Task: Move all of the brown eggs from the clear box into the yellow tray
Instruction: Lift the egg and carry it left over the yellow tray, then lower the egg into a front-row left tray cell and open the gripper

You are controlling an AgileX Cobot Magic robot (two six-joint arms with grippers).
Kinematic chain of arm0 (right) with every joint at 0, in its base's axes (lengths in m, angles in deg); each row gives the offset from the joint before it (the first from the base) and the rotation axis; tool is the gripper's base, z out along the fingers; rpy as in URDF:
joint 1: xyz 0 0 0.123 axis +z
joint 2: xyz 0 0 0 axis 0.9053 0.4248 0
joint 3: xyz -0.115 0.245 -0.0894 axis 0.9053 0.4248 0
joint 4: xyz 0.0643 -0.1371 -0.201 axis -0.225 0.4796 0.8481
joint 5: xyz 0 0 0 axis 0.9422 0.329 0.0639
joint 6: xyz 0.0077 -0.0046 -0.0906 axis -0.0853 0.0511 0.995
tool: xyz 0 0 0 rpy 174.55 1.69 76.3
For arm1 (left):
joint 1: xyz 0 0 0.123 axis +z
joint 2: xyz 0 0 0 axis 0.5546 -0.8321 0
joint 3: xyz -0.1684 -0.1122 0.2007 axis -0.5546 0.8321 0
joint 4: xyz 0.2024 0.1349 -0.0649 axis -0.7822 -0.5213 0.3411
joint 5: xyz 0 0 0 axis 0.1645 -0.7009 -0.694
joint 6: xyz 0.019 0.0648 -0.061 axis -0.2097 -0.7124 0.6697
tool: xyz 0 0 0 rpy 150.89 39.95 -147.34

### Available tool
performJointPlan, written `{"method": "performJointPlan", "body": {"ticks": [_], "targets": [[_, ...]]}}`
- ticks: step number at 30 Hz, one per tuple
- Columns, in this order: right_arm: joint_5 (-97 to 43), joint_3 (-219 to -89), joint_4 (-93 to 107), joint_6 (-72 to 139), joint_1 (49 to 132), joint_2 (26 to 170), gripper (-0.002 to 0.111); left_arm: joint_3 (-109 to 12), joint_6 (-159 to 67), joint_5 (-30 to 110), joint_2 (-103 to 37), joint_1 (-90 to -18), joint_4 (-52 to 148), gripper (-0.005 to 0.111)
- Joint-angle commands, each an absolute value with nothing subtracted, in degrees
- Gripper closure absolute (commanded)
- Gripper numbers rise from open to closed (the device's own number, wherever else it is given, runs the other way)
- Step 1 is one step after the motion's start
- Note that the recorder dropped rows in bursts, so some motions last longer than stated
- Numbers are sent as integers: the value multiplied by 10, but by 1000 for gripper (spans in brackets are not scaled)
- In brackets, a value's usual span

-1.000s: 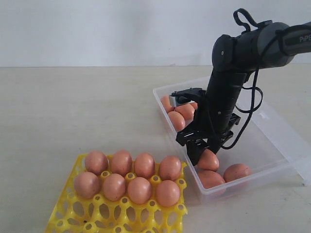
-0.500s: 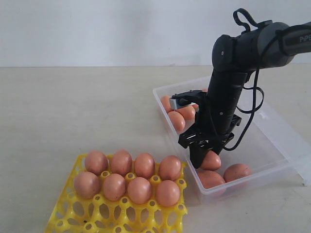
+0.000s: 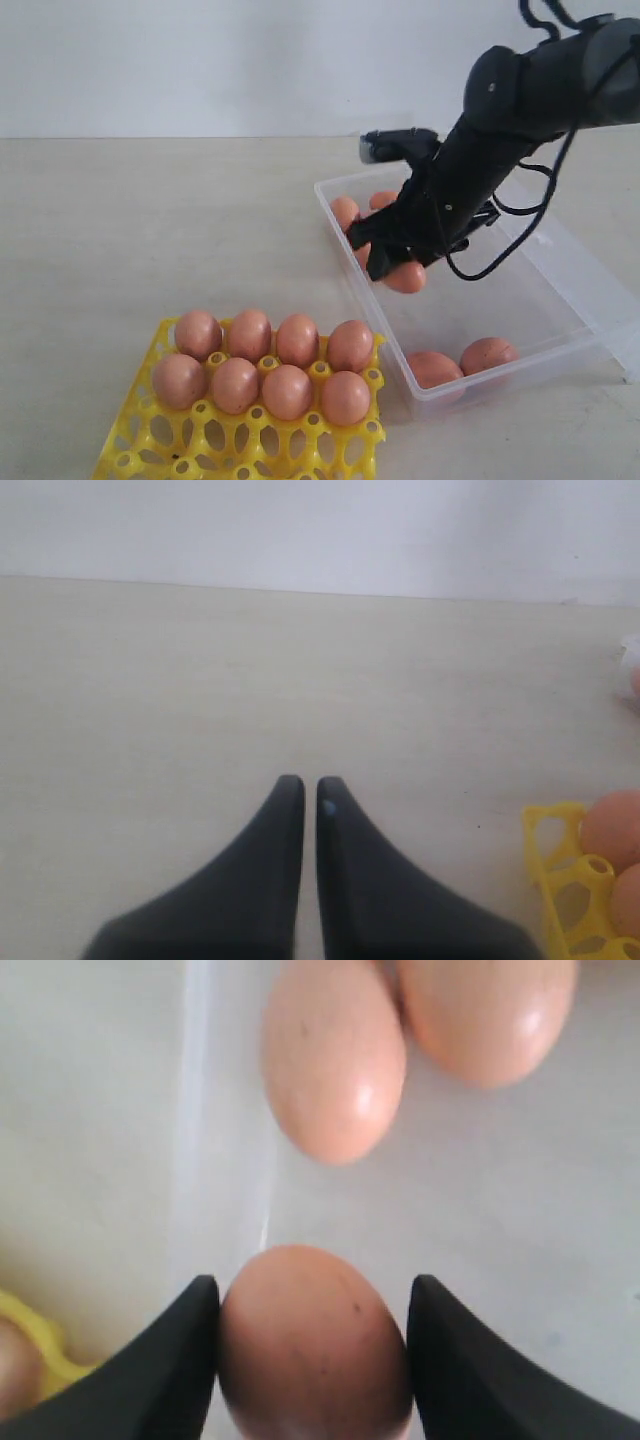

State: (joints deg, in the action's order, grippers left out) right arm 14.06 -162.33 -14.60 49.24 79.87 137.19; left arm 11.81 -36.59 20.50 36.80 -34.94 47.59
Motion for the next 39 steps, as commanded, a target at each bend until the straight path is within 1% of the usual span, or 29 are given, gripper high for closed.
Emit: {"method": "performJointPlan", "body": {"ticks": [1, 4, 7, 11, 14, 17, 19, 21, 24, 27, 29, 32, 35, 39], "targets": [[-68, -1486, -249, 514, 807, 1249, 108, 120, -368, 209, 370, -350, 476, 103], [-177, -1404, -263, 559, 823, 1176, 108, 120, -368, 209, 370, -350, 476, 103], [-253, -1338, -263, 587, 840, 1111, 108, 120, -368, 209, 370, -350, 476, 103], [-314, -1309, -263, 587, 882, 1031, 108, 120, -368, 209, 370, -350, 476, 103], [-377, -1309, -257, 581, 947, 990, 108, 120, -368, 209, 370, -350, 476, 103], [-462, -1310, -227, 538, 1026, 986, 108, 120, -368, 209, 370, -350, 476, 103], [-528, -1311, -133, 443, 1073, 1001, 108, 120, -368, 209, 370, -350, 476, 103], [-590, -1311, -11, 301, 1101, 1022, 108, 120, -368, 209, 370, -350, 476, 103], [-703, -1316, 210, 36, 1107, 1077, 108, 120, -368, 209, 370, -350, 476, 103], [-733, -1337, 380, -137, 1108, 1137, 108, 120, -368, 209, 370, -350, 476, 103], [-746, -1348, 470, -203, 1108, 1179, 108, 120, -368, 209, 370, -350, 476, 103], [-788, -1358, 554, -259, 1108, 1235, 108, 120, -368, 209, 370, -350, 476, 103], [-801, -1367, 582, -271, 1108, 1283, 108, 120, -368, 209, 370, -350, 476, 103], [-748, -1374, 586, -267, 1108, 1322, 108, 120, -368, 209, 370, -350, 476, 103]]}}
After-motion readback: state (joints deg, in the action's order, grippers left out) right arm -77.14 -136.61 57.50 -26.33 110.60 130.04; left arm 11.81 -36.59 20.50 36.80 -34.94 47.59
